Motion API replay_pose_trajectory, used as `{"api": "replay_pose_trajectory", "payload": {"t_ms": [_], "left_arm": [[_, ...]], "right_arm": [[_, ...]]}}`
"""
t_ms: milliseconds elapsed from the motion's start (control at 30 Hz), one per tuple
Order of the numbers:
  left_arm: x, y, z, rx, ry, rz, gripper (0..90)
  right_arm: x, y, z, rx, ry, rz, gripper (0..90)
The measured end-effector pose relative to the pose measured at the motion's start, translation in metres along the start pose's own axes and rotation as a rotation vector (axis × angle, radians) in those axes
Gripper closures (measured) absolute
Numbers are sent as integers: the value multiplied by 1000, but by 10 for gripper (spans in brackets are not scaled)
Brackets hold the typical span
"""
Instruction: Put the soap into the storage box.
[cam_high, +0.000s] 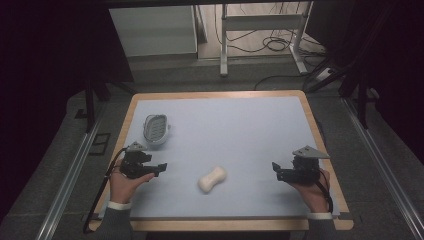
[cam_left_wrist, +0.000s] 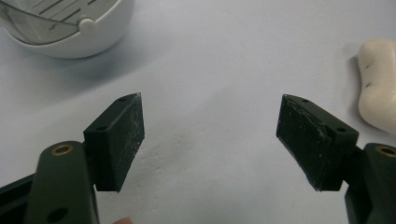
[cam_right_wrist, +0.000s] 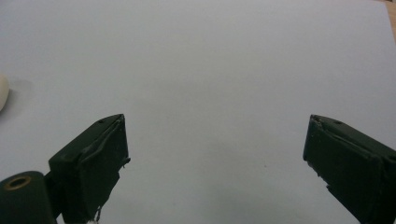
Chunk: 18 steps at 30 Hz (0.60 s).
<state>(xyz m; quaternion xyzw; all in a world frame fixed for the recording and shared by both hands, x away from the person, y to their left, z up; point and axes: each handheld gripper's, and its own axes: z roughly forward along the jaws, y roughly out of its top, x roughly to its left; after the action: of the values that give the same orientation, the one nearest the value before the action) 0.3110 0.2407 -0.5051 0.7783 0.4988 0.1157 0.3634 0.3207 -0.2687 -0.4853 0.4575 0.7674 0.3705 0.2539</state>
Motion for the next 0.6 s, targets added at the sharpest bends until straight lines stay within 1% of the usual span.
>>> {"api": "replay_pose_trajectory", "payload": {"t_ms": [67, 133, 167, 267, 400, 600], "left_arm": [[1, 0, -1, -1, 2, 2, 236], [1, 0, -1, -8, 6, -3, 235], [1, 1, -3, -22, 5, -13, 236], [1, 1, -6, -26, 7, -16, 236], [2, 1, -7, -17, 21, -15, 236], [2, 0, -4, 1, 30, -8, 235]], "right_arm": [[-2, 0, -2, 0, 0, 11, 72], [-3, 0, -2, -4, -1, 12, 73], [-5, -1, -6, -14, -8, 13, 78], [-7, -2, -10, -24, -9, 20, 82], [-9, -4, -12, -22, -9, 25, 83], [-11, -5, -11, -19, -3, 30, 84]]}}
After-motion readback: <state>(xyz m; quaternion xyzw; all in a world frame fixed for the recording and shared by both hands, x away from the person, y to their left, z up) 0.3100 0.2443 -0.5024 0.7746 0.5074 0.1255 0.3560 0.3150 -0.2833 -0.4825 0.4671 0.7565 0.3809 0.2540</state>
